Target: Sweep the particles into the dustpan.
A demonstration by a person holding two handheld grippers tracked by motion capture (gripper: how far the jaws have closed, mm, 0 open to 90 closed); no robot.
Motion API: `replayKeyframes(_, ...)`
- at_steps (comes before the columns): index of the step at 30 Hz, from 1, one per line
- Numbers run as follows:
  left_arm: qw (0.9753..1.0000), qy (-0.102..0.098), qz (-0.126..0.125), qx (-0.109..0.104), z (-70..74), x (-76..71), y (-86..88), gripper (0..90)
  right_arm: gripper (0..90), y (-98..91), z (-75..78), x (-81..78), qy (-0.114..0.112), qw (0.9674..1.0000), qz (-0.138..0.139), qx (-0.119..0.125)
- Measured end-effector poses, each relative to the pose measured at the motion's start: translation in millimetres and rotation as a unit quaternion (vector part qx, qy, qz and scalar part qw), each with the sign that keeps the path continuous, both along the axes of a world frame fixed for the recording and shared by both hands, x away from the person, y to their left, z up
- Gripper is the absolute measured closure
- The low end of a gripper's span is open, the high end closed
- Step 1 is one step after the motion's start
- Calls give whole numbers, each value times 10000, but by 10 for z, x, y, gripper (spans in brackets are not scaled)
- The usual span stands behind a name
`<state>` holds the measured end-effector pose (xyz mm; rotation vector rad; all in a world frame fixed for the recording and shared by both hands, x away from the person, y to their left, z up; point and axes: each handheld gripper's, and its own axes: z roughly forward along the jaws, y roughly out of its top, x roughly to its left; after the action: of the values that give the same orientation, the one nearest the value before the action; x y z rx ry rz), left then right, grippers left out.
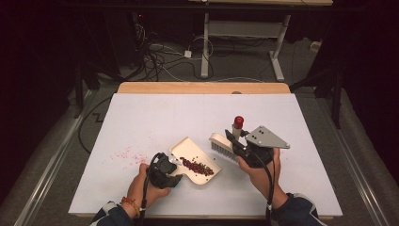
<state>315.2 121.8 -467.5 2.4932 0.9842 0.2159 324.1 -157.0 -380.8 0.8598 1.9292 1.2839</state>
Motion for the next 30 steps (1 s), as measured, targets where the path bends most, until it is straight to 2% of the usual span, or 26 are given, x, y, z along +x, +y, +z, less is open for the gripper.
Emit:
replayKeyframes(2, 10000, 23, 11, -30, -2, -2, 13, 640, 697, -9, -45, 34, 62, 9999, -75, -31)
replayKeyframes(5, 10000, 6, 19, -8, -13, -8, 7, 640, 698, 37, -99, 32, 283, 9995, 22, -109)
replayKeyframes(10, 10000, -10, 13, 9, -19, -8, 5, 640, 698, 220, -119, -123, 318, 9985, 408, -192)
replayKeyframes(11, 10000, -13, 9, 13, -19, -8, 5, 639, 698, 269, -121, -158, 250, 9982, 470, -292)
replayKeyframes(13, 10000, -14, 10, 4, -18, -10, 9, 639, 698, 316, -105, -205, 226, 9977, 598, -206)
replayKeyframes(16, 10000, 10, 19, -38, -23, -6, 26, 639, 699, 286, -41, -225, 273, 9969, 735, 3)
replayKeyframes(20, 10000, 17, 33, -47, -23, -4, 43, 639, 698, 208, 38, -230, 67, 9981, 611, 1)
replayKeyframes(24, 10000, 23, 39, -65, -25, -1, 47, 640, 698, 151, 54, -186, 4, 9988, 483, 38)
replayKeyframes(27, 10000, 32, 56, -72, -27, 0, 47, 639, 698, 180, 13, -120, -148, 9992, 367, -32)
replayKeyframes(30, 9999, 19, 101, -71, -27, 2, 37, 640, 698, 289, -40, -36, -275, 9991, 314, -84)
